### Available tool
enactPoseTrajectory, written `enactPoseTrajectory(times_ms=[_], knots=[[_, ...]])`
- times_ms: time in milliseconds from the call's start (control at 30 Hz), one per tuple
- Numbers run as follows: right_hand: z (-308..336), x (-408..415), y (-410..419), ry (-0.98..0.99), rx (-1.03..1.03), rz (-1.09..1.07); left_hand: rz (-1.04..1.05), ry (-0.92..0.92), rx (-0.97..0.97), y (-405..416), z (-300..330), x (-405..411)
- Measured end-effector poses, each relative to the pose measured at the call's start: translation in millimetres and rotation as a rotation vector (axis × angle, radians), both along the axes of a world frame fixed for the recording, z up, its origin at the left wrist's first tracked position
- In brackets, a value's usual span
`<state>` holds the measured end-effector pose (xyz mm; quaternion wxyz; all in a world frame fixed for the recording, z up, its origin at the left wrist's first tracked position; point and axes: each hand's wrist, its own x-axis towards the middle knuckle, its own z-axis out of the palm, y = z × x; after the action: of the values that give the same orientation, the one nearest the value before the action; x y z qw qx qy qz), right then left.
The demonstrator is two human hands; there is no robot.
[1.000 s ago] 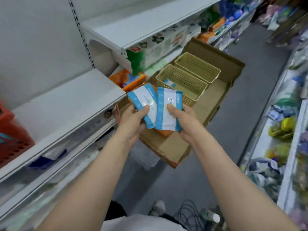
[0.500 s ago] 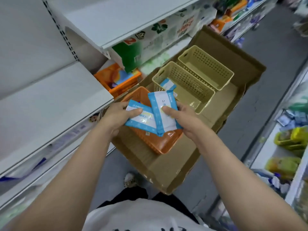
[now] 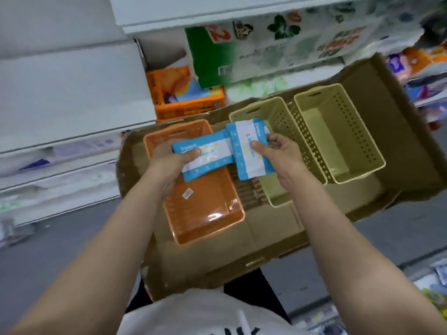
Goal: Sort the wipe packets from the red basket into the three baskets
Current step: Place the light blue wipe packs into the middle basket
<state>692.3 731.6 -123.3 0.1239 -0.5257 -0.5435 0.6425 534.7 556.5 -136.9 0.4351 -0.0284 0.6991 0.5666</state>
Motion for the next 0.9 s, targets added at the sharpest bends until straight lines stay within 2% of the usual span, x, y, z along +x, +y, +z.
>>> enactPoseTrajectory(times_ms=[167, 333, 433, 567, 767, 900], knots=[[-5.3, 14.4, 55.4, 0.002, 0.079, 0.107, 0.296, -0.084, 0.035, 33.7, -1.9, 62.4], [-27.8, 13.0, 96.7, -0.194, 0.248, 0.284, 0.464, -0.035, 0.027, 36.0, 1.3, 70.6], [-46.9, 8.2, 104.1, -0.397, 0.394, 0.514, 0.484, -0.032, 0.007, 33.1, -2.8, 68.3], [-68.1, 2.4, 109.5, -0.511, 0.493, 0.714, 0.485, -0.040, -0.002, 30.7, -9.9, 69.3], [-96.7, -11.3, 122.3, -0.583, 0.538, 0.946, 0.461, -0.047, -0.017, 33.3, -21.2, 70.1], [-114.0, -30.1, 127.9, -0.519, 0.543, 1.078, 0.530, 0.004, -0.039, 46.8, -26.6, 74.3]])
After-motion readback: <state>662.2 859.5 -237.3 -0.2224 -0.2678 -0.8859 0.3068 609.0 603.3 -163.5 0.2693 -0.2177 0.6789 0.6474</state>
